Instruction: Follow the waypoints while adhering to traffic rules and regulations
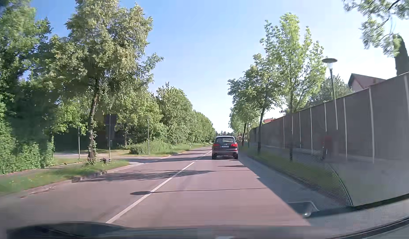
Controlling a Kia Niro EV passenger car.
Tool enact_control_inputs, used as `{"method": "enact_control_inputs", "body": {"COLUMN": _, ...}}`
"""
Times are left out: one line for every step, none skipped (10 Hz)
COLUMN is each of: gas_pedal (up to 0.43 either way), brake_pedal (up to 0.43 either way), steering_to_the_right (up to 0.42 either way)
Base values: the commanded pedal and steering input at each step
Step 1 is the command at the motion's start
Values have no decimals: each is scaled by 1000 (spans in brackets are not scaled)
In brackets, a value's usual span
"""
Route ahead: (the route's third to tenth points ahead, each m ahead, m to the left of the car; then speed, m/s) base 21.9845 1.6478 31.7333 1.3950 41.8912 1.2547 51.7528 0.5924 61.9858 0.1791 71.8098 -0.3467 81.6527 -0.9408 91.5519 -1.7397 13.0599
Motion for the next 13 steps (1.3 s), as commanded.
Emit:
{"method": "enact_control_inputs", "body": {"gas_pedal": 150, "brake_pedal": 12, "steering_to_the_right": 2}}
{"method": "enact_control_inputs", "body": {"gas_pedal": 150, "brake_pedal": 12, "steering_to_the_right": 2}}
{"method": "enact_control_inputs", "body": {"gas_pedal": 150, "brake_pedal": 12, "steering_to_the_right": 2}}
{"method": "enact_control_inputs", "body": {"gas_pedal": 150, "brake_pedal": 12, "steering_to_the_right": 2}}
{"method": "enact_control_inputs", "body": {"gas_pedal": 150, "brake_pedal": 12, "steering_to_the_right": 2}}
{"method": "enact_control_inputs", "body": {"gas_pedal": 150, "brake_pedal": 12, "steering_to_the_right": 2}}
{"method": "enact_control_inputs", "body": {"gas_pedal": 150, "brake_pedal": 12, "steering_to_the_right": 2}}
{"method": "enact_control_inputs", "body": {"gas_pedal": 150, "brake_pedal": 12, "steering_to_the_right": 1}}
{"method": "enact_control_inputs", "body": {"gas_pedal": 150, "brake_pedal": 12, "steering_to_the_right": 1}}
{"method": "enact_control_inputs", "body": {"gas_pedal": 157, "brake_pedal": 12, "steering_to_the_right": 2}}
{"method": "enact_control_inputs", "body": {"gas_pedal": 157, "brake_pedal": 12, "steering_to_the_right": 3}}
{"method": "enact_control_inputs", "body": {"gas_pedal": 169, "brake_pedal": 12, "steering_to_the_right": 4}}
{"method": "enact_control_inputs", "body": {"gas_pedal": 177, "brake_pedal": 12, "steering_to_the_right": 4}}
